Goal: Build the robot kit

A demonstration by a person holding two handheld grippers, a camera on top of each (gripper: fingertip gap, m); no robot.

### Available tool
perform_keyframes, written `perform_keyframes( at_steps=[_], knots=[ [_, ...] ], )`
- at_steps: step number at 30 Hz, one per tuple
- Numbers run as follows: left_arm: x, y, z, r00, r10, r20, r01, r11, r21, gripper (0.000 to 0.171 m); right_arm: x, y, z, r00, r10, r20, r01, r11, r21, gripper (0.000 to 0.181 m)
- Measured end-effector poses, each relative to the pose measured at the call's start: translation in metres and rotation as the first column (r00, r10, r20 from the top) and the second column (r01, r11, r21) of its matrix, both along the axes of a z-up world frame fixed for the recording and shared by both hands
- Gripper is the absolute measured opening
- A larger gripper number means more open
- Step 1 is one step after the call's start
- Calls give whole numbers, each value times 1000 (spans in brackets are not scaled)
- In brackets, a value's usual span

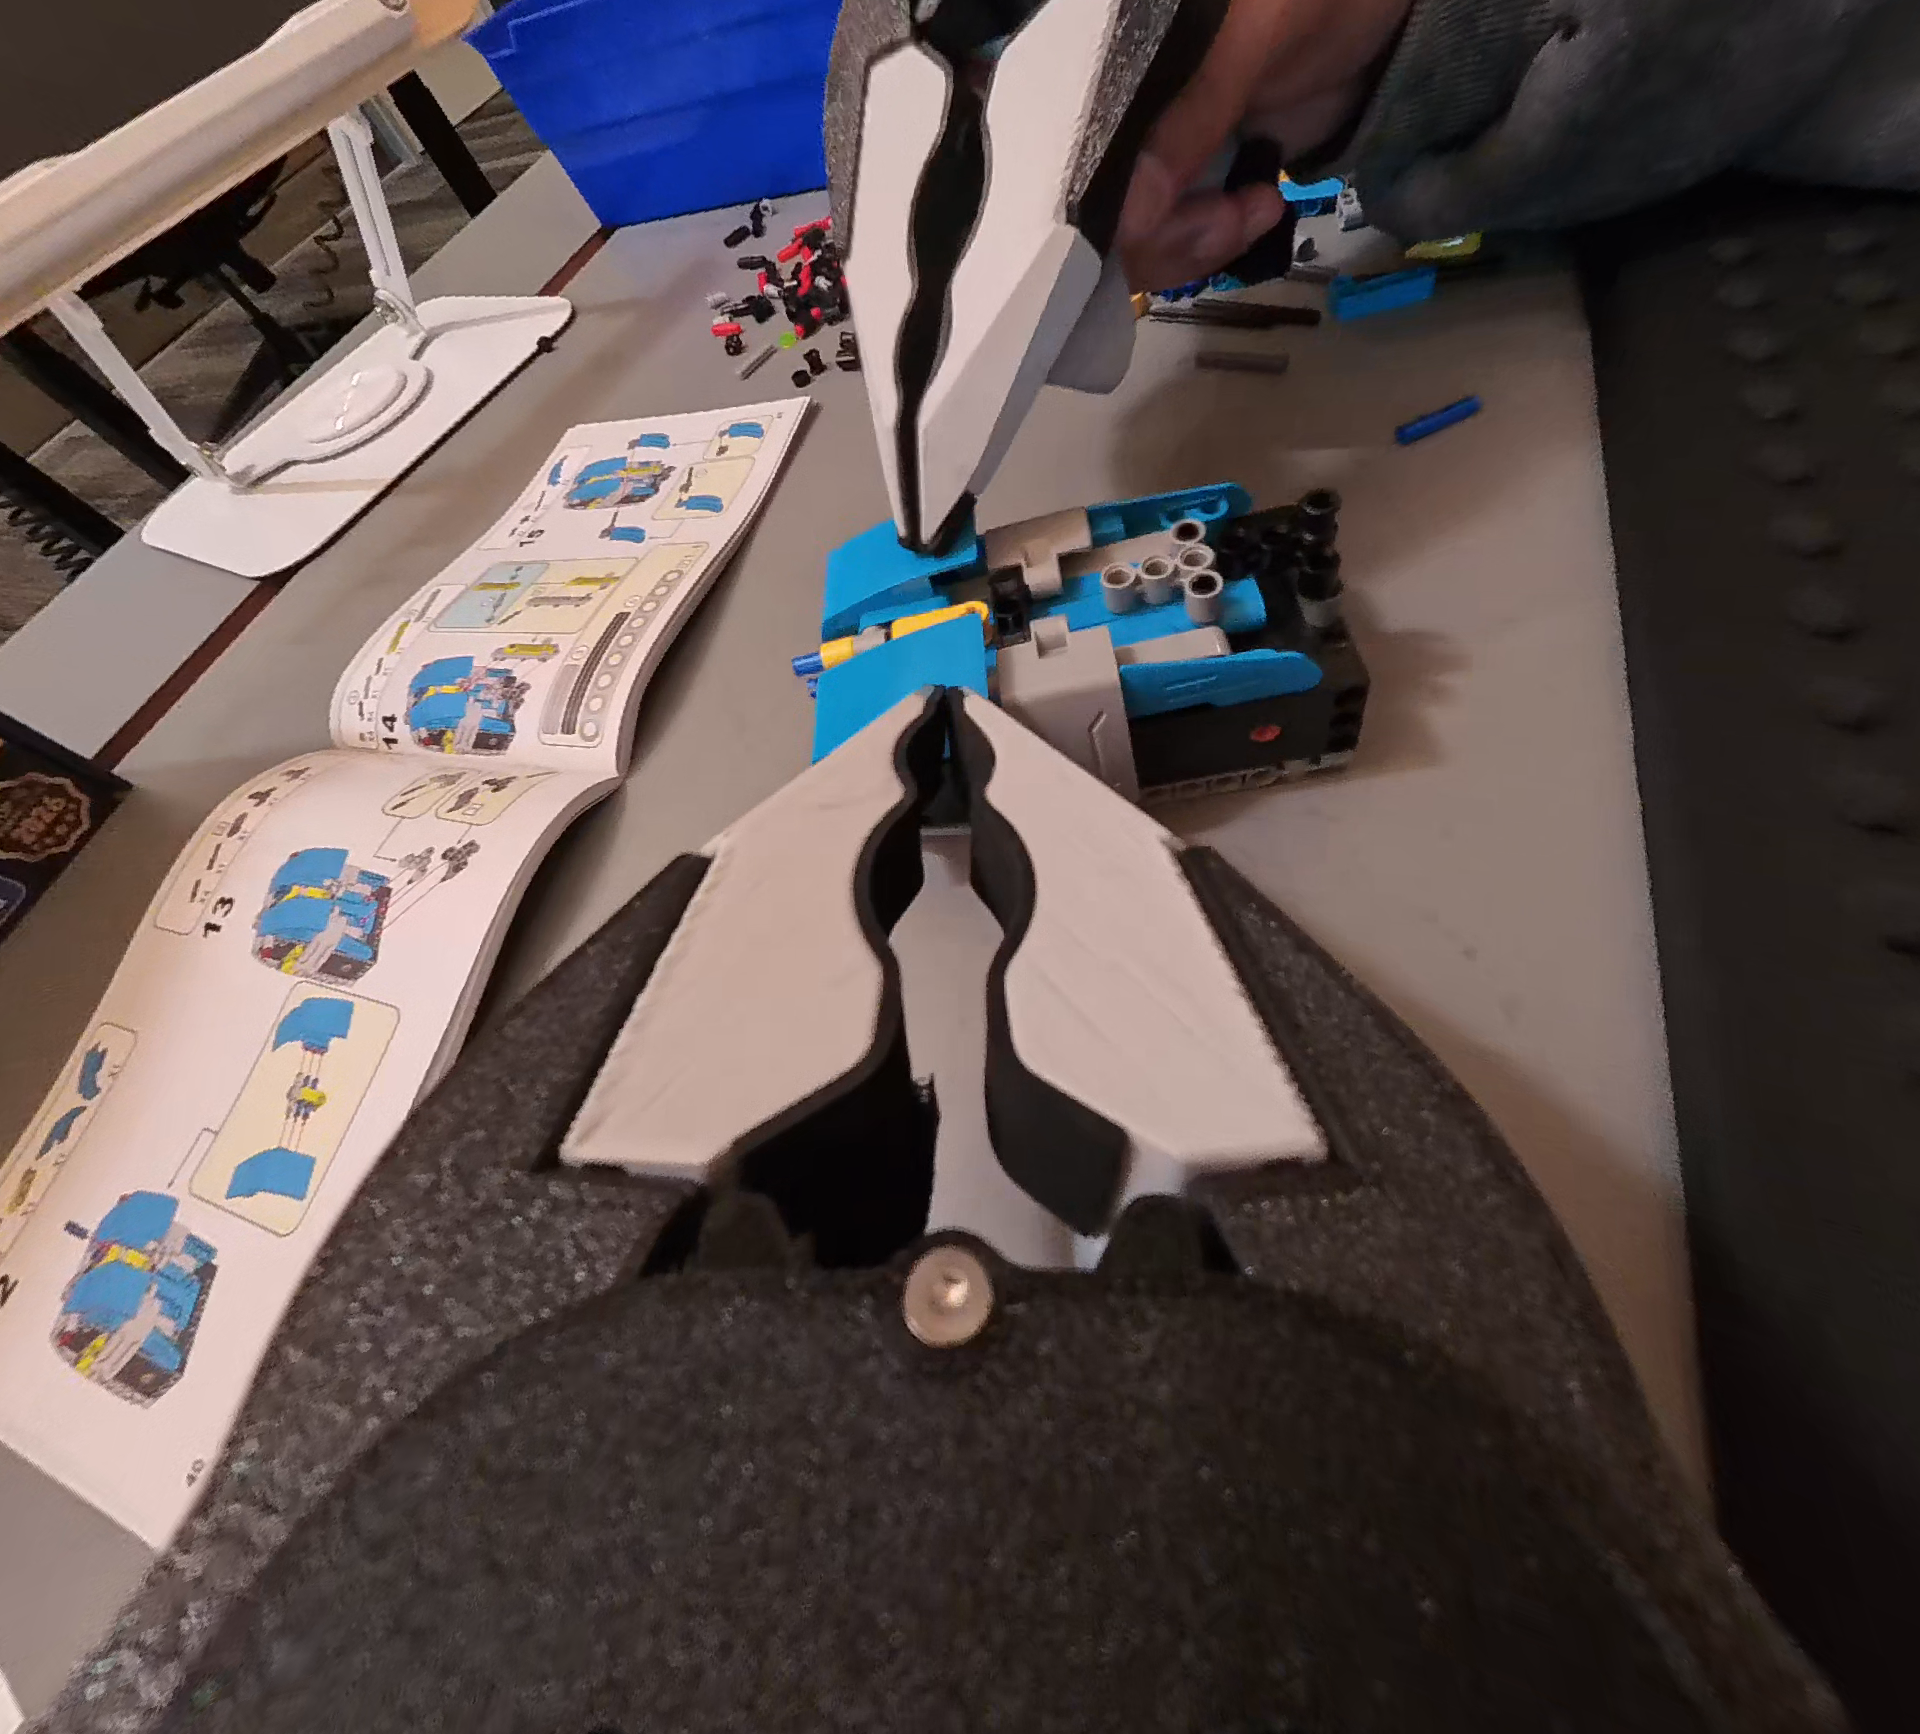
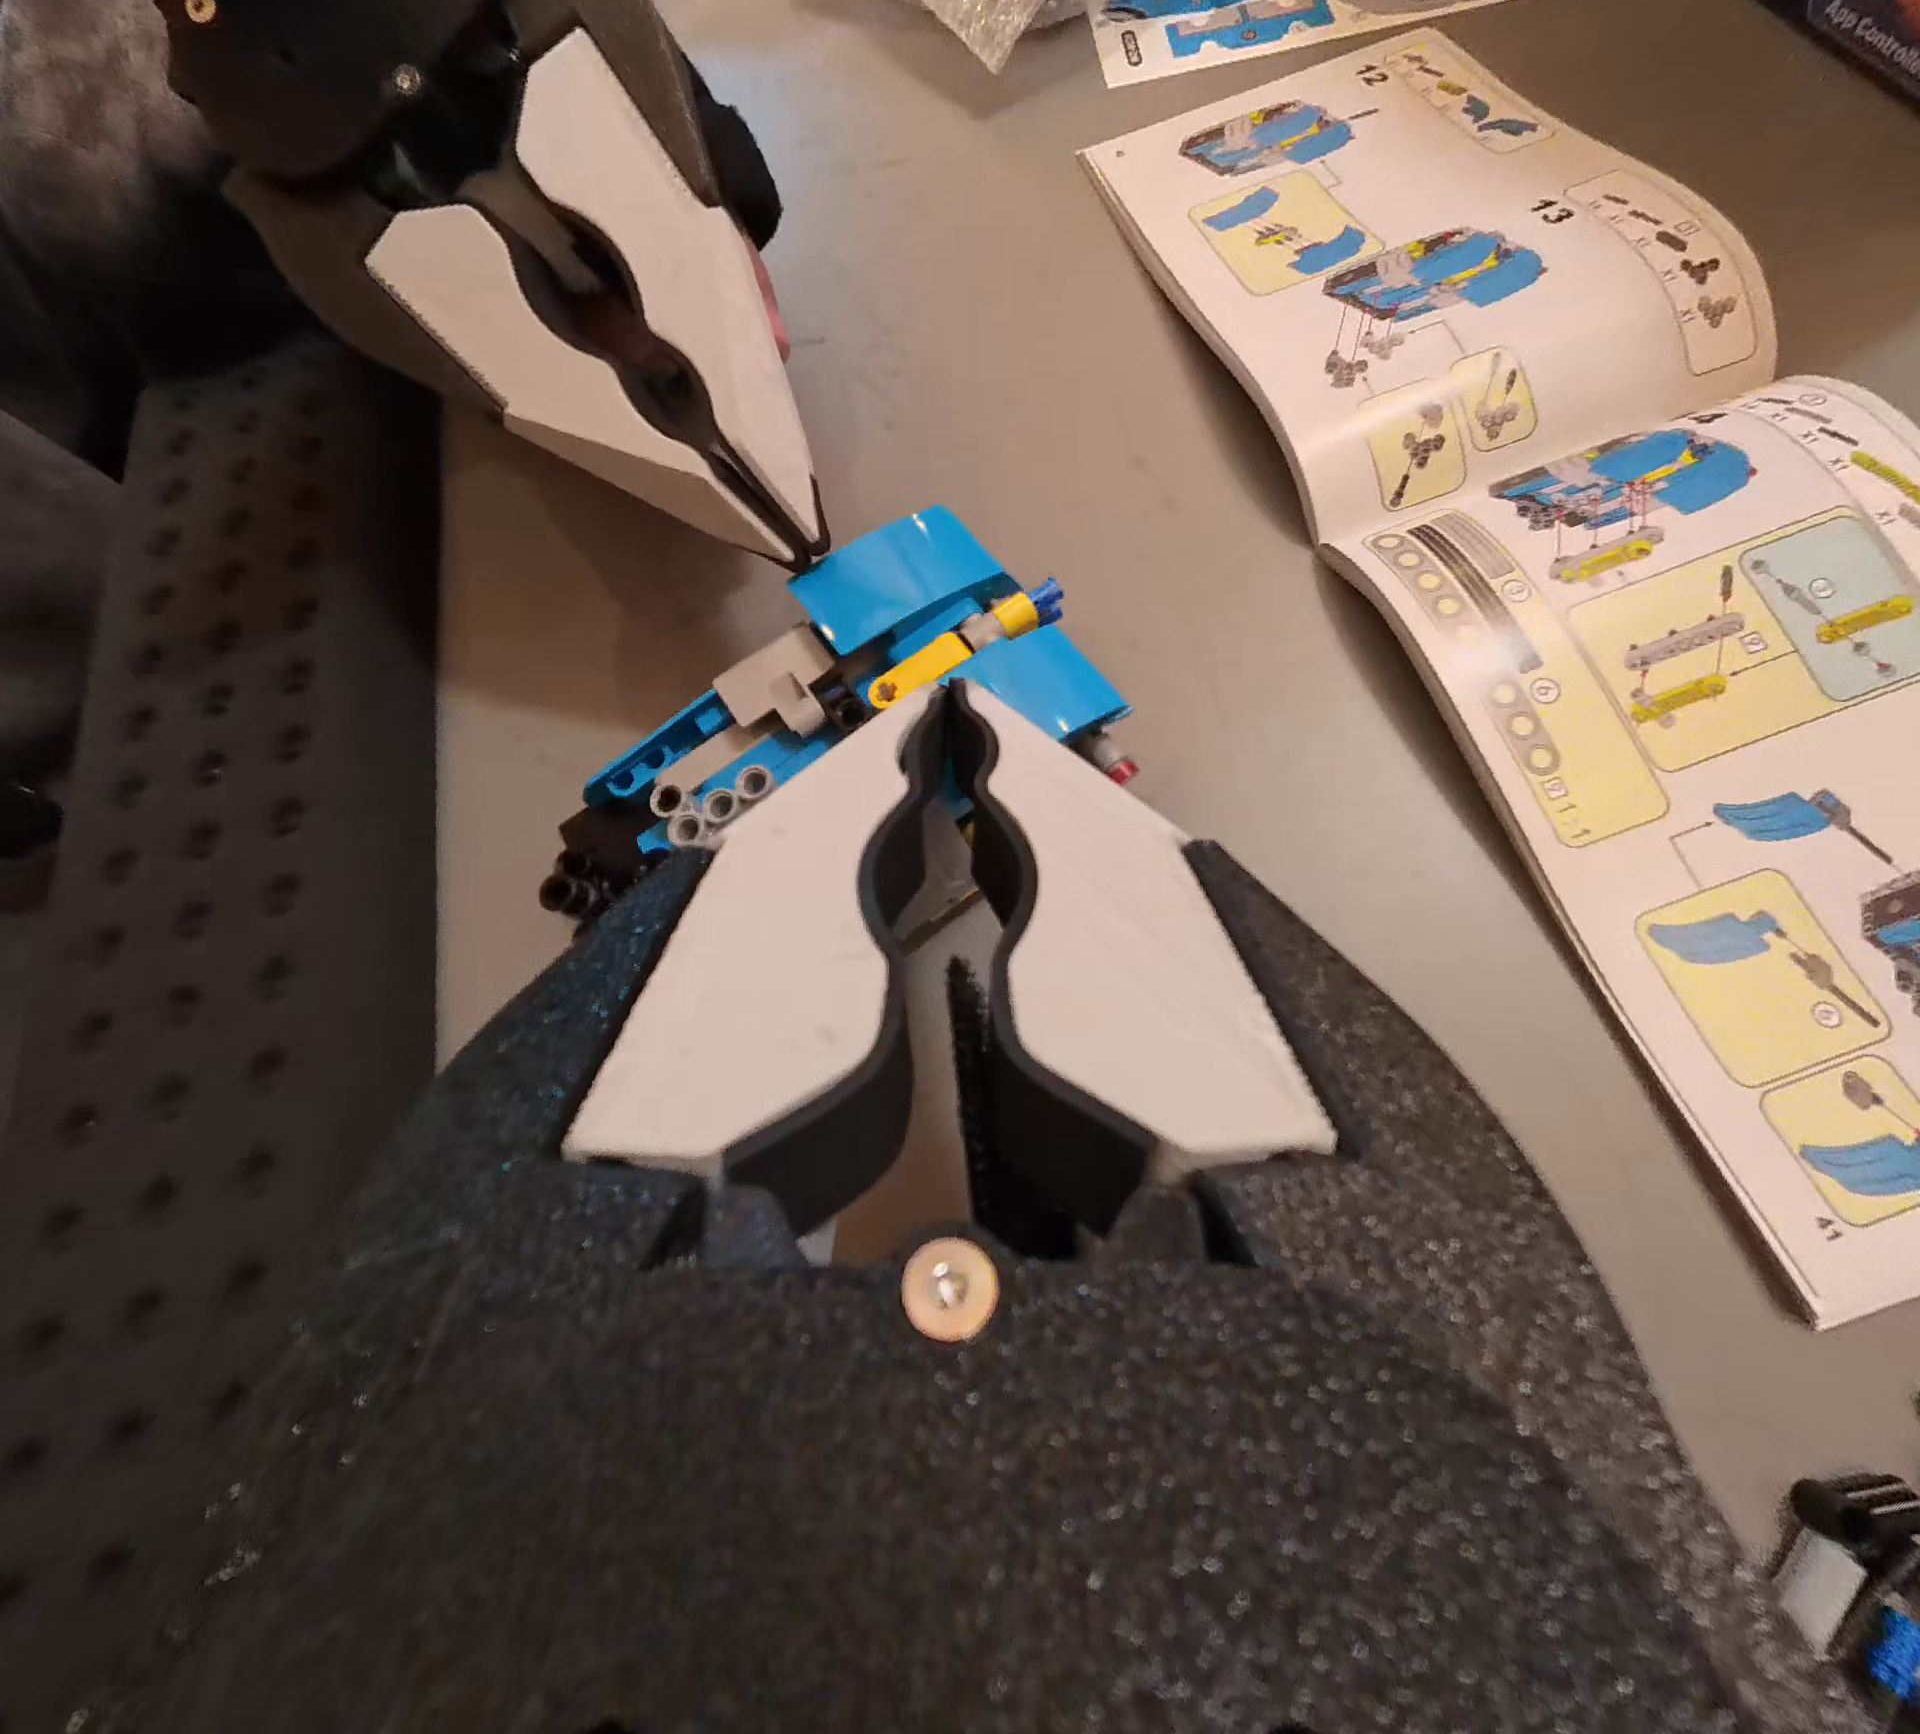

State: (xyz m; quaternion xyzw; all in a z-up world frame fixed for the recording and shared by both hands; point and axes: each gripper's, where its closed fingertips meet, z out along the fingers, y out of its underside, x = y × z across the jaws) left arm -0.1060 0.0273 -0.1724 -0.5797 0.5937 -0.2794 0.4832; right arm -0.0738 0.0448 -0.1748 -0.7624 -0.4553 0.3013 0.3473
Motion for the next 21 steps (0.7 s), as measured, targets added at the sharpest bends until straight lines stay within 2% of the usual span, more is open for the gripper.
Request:
perform_keyframes(
  at_steps=[5, 14, 17, 21],
  knots=[
    [-1, -1, -3, 1000, 14, -19, -15, 995, -95, 0, 0, -1, -1, 999, -7, -45, 6, 1000, -24, 0],
    [-2, -3, -2, 1000, -1, -14, 0, 999, -42, 0, 3, 2, 3, 999, -51, -12, 52, 998, 30, 0],
    [-14, 4, 12, 998, 2, 56, 1, 998, -58, 9, 8, -10, 21, 993, -91, -68, 93, 996, 13, 40],
    [-41, 36, 27, 989, 111, 98, -105, 992, -62, 9, 17, -42, 14, 969, -245, -34, 242, 967, -80, 94]
  ],
)
